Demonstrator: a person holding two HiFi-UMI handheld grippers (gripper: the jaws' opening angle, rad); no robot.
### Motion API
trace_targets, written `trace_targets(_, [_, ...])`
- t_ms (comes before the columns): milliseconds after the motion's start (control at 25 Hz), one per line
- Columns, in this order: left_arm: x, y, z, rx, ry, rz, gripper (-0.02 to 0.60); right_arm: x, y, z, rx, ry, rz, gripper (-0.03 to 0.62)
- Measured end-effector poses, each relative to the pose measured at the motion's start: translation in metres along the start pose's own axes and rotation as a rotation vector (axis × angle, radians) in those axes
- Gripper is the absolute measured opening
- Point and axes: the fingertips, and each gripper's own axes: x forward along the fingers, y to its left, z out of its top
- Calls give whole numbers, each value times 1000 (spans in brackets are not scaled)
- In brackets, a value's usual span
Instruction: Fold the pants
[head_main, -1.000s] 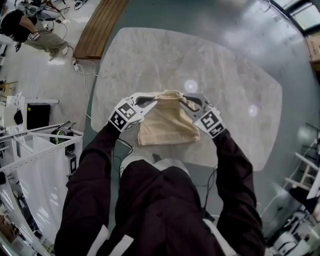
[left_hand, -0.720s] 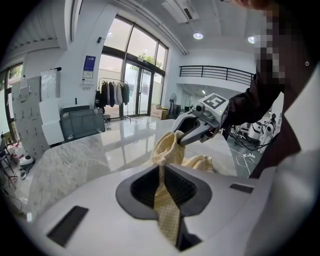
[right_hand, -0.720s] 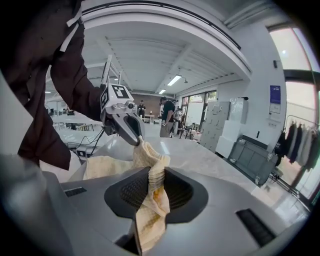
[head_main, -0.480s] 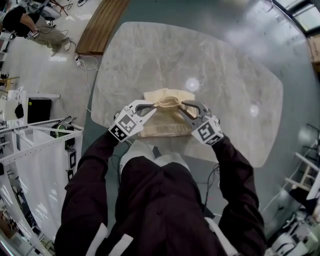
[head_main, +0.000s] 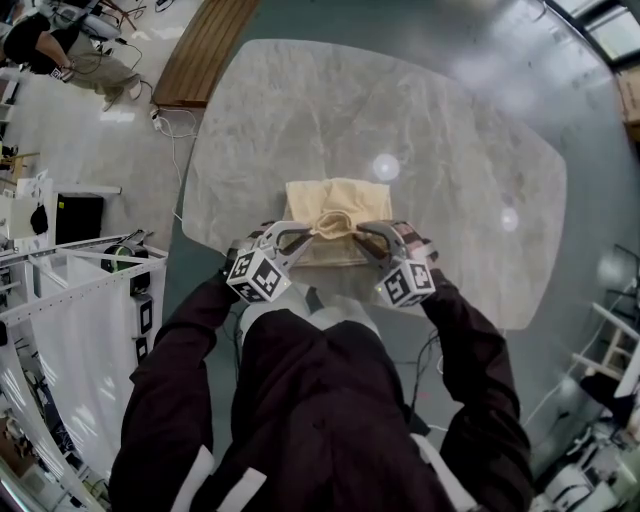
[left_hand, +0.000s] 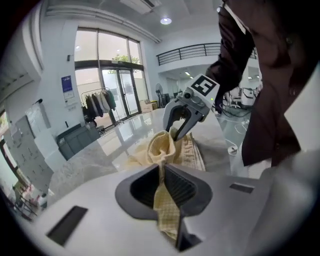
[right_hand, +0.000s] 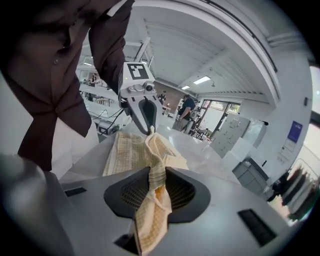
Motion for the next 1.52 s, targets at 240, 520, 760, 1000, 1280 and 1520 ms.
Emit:
trace_targets(240, [6,-27,-14,180,64,12,32,4,31,-20,-109,41,32,81])
trace_targets(520, [12,-49,-29,355,127,23,32,4,56,-35,-285,121,83,92])
trace_targets(760, [17,-64,-41,590,223,47,32,5,68,-44,-493,210,62,112])
trace_targets(1000, [23,-75,-54,694,285,75,32,5,71,-43,-603,255,11,112])
trace_targets(1280, [22,-76,-58,890,326,131,32,2,76,-40,-656,263,-32,112])
trace_targets(1520, [14,-70,-49,868,332,191,32,-4,78,-39,-633,286,-38,112])
